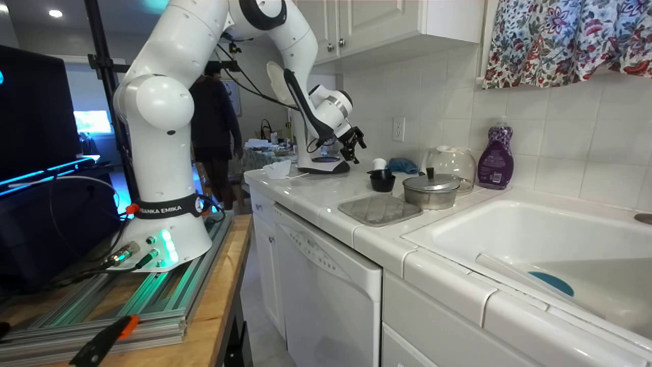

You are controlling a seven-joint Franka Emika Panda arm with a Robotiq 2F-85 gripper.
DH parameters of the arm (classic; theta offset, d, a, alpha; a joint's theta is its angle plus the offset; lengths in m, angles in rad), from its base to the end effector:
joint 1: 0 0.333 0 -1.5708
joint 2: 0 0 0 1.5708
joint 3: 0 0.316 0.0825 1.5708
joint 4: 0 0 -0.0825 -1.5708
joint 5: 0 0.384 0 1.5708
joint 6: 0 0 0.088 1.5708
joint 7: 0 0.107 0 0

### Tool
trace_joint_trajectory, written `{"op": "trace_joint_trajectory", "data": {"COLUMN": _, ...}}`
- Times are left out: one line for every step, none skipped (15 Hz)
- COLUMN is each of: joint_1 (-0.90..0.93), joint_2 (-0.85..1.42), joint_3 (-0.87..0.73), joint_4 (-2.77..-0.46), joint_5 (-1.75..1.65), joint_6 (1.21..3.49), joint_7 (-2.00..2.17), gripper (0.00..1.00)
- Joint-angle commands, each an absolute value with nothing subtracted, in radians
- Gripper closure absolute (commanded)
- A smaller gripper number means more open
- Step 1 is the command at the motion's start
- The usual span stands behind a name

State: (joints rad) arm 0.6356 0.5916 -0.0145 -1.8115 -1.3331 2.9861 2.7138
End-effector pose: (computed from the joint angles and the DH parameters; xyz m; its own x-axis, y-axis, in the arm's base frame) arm 0.4937 0.4385 0.2432 0.6040 -0.7597 0.2410 -0.5135 -0.6022 -0.6113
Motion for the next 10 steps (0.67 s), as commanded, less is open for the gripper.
{"op": "trace_joint_trajectory", "data": {"joint_1": 0.651, "joint_2": 0.579, "joint_3": -0.027, "joint_4": -1.818, "joint_5": -1.346, "joint_6": 2.956, "joint_7": 2.738, "gripper": 0.0}}
{"op": "trace_joint_trajectory", "data": {"joint_1": 0.663, "joint_2": 0.569, "joint_3": -0.039, "joint_4": -1.824, "joint_5": -1.359, "joint_6": 2.932, "joint_7": 2.765, "gripper": 0.0}}
{"op": "trace_joint_trajectory", "data": {"joint_1": 0.684, "joint_2": 0.556, "joint_3": -0.058, "joint_4": -1.831, "joint_5": -1.369, "joint_6": 2.901, "joint_7": 2.801, "gripper": 0.0}}
{"op": "trace_joint_trajectory", "data": {"joint_1": 0.7, "joint_2": 0.551, "joint_3": -0.077, "joint_4": -1.823, "joint_5": -1.27, "joint_6": 2.882, "joint_7": 2.718, "gripper": 0.0}}
{"op": "trace_joint_trajectory", "data": {"joint_1": 0.718, "joint_2": 0.541, "joint_3": -0.095, "joint_4": -1.837, "joint_5": -1.289, "joint_6": 2.867, "joint_7": 2.758, "gripper": 0.0}}
{"op": "trace_joint_trajectory", "data": {"joint_1": 0.739, "joint_2": 0.528, "joint_3": -0.118, "joint_4": -1.852, "joint_5": -1.303, "joint_6": 2.849, "joint_7": 2.79, "gripper": 0.0}}
{"op": "trace_joint_trajectory", "data": {"joint_1": 0.764, "joint_2": 0.518, "joint_3": -0.148, "joint_4": -1.851, "joint_5": -1.221, "joint_6": 2.84, "joint_7": 2.72, "gripper": 0.0}}
{"op": "trace_joint_trajectory", "data": {"joint_1": 0.786, "joint_2": 0.509, "joint_3": -0.175, "joint_4": -1.864, "joint_5": -1.214, "joint_6": 2.836, "joint_7": 2.734, "gripper": 0.0}}
{"op": "trace_joint_trajectory", "data": {"joint_1": 0.805, "joint_2": 0.501, "joint_3": -0.197, "joint_4": -1.889, "joint_5": -1.257, "joint_6": 2.837, "joint_7": 2.802, "gripper": 0.0}}
{"op": "trace_joint_trajectory", "data": {"joint_1": 0.837, "joint_2": 0.499, "joint_3": -0.238, "joint_4": -1.885, "joint_5": -1.162, "joint_6": 2.846, "joint_7": 2.721, "gripper": 0.0}}
